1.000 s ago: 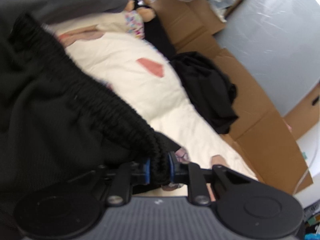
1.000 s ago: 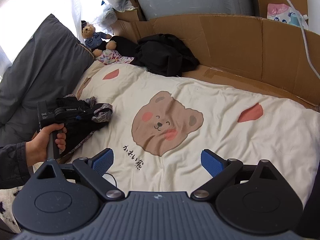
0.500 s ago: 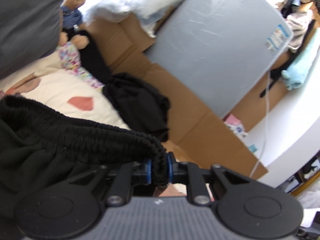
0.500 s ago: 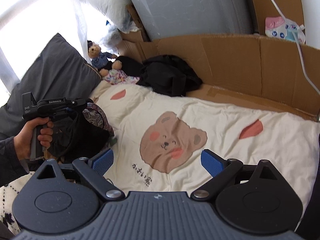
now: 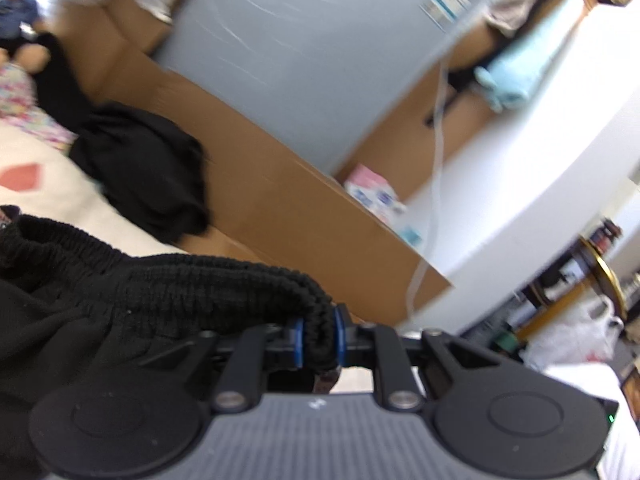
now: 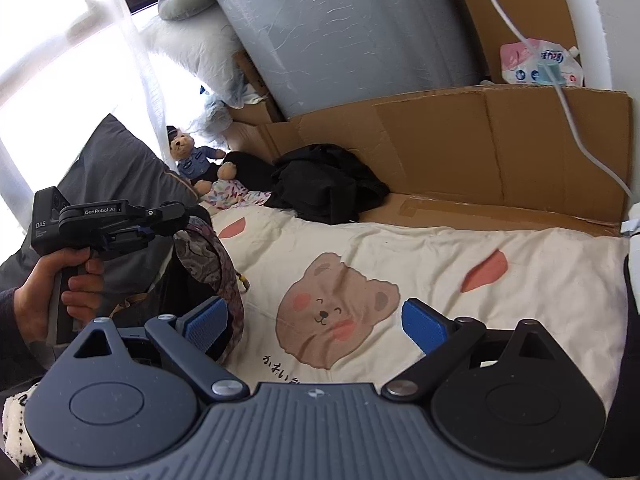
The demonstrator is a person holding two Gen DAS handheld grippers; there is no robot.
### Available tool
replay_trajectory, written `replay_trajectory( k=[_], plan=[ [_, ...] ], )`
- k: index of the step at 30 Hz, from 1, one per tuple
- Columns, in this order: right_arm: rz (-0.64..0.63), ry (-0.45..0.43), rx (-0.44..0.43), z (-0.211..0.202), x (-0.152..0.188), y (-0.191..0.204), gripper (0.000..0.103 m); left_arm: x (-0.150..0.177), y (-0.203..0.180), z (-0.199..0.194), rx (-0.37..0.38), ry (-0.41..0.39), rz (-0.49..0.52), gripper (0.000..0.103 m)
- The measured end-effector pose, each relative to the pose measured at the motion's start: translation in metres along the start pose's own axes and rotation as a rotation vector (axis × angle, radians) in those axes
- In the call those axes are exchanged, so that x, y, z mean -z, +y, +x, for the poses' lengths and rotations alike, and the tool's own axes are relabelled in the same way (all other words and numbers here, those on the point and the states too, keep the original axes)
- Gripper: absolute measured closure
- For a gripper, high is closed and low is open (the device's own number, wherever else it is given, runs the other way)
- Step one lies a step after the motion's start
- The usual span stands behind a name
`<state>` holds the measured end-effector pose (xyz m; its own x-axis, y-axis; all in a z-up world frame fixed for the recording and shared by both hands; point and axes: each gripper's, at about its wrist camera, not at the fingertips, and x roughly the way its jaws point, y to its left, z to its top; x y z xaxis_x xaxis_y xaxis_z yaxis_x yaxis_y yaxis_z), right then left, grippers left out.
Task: Fold clothes
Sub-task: 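Lift the black trousers by the waistband with the left gripper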
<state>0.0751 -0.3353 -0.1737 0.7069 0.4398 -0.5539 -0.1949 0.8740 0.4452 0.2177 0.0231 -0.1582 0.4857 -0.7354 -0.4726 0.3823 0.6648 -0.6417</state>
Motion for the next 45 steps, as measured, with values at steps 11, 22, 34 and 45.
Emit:
replay_trajectory(
  k=[11, 22, 34, 45],
  plan=[
    [0.069, -0.024, 0.047, -0.020, 0.001, -0.042, 0.006, 0.028, -0.062, 0.074, 0.169, 0.162, 0.042, 0.087],
    [0.121, -0.046, 0.061, -0.043, 0.006, -0.068, 0.006, 0.049, -0.115, 0.089, 0.282, 0.222, 0.067, 0.088],
    [0.115, 0.004, 0.061, -0.041, 0.017, -0.073, 0.006, 0.088, -0.077, 0.050, 0.187, 0.358, 0.158, 0.088],
    [0.014, 0.071, 0.067, -0.014, 0.021, -0.050, 0.006, 0.108, -0.033, 0.016, 0.084, 0.393, 0.181, 0.088]
  ],
)
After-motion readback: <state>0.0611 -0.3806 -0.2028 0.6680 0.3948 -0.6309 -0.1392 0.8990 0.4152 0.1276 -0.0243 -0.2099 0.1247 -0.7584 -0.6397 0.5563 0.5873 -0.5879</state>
